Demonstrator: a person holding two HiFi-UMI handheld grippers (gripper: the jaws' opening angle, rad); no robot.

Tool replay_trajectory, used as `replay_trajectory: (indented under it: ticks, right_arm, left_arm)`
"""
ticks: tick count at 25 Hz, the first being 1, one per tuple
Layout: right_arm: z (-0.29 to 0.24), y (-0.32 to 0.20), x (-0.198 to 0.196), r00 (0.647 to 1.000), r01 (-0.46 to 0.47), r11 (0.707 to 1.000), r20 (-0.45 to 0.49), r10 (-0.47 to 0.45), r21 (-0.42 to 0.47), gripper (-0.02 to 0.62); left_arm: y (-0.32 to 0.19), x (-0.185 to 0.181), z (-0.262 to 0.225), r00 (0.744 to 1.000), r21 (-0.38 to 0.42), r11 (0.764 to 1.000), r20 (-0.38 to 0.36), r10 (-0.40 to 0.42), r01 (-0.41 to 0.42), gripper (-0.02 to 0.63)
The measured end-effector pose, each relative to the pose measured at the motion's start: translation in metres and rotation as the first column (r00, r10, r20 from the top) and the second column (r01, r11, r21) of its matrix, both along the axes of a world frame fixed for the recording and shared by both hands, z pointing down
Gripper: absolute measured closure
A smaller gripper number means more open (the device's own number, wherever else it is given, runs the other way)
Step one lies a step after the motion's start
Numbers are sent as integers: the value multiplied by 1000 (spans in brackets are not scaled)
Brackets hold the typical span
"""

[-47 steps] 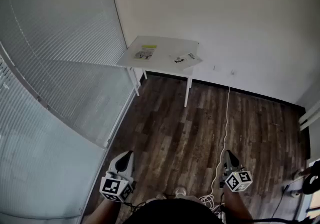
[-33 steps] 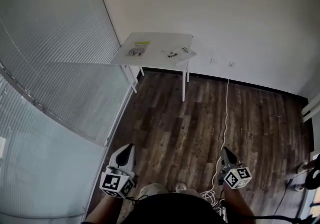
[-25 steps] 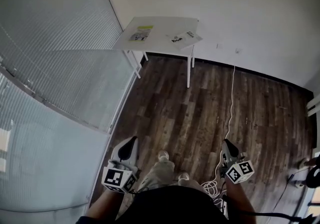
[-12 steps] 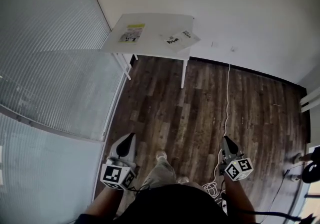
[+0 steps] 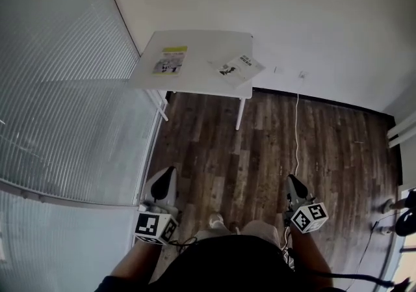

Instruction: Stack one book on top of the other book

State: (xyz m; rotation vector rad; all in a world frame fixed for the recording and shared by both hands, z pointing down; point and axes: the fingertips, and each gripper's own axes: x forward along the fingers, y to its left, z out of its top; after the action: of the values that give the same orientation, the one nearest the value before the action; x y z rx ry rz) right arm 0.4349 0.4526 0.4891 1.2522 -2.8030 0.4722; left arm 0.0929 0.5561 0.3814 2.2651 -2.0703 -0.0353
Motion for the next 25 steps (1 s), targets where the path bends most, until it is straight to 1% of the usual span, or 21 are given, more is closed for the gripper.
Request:
replay_trajectory:
  ticks: [2,4,6,8,10,12,14,16,20,23,25]
  right_arm:
    - [-1,-6,-8,1000,-19,1000,20,19,-15,589]
    - [-3,-10,-15,999,-33,999,34,34,-23,589]
    - [1,-17,-15,999,-42,999,27,43,-27,589]
    - [13,-29,-12,998,-62,997,17,63,-54,589]
    - [27,-44,-12,996,-80,992,17,82,-93,589]
    - [35,-61,-19,997,-73,991,8,75,-115,589]
    - [38,-87,-29,998,-62,991,-2,62,-120,589]
    - [35,-121,-41,998,-56,992,4,57,-115,589]
    - [17,-184,-74,999,-16,995,26,18,-100,589]
    - [7,-225,-96,999,23,995,45,-19,-93,589]
    - [7,-248,-104,998,46,993,55,-40,-106,589]
  left_arm:
    - [-10,-14,-1,1000,1,1000,-16,-8,8,601]
    - [-19,-22,1,1000,-17,1000,-30,5,-5,601]
    - [-28,-25,4,999,-28,999,-27,20,-20,601]
    - [-39,-30,7,1000,-32,999,-13,22,-22,601]
    - [-53,-39,10,1000,-40,999,-8,7,-7,601]
    - [-69,-50,9,1000,-46,999,-19,-18,17,601]
    - [-87,-60,5,999,-51,998,-27,-39,37,601]
    - [-108,-68,-1,999,-54,997,-18,-47,46,601]
    - [-154,-86,-20,997,-46,996,-11,-76,75,601]
    - [-186,-92,-31,996,-46,995,-4,-92,92,601]
    - [-203,-93,-32,995,-57,993,-3,-103,102,601]
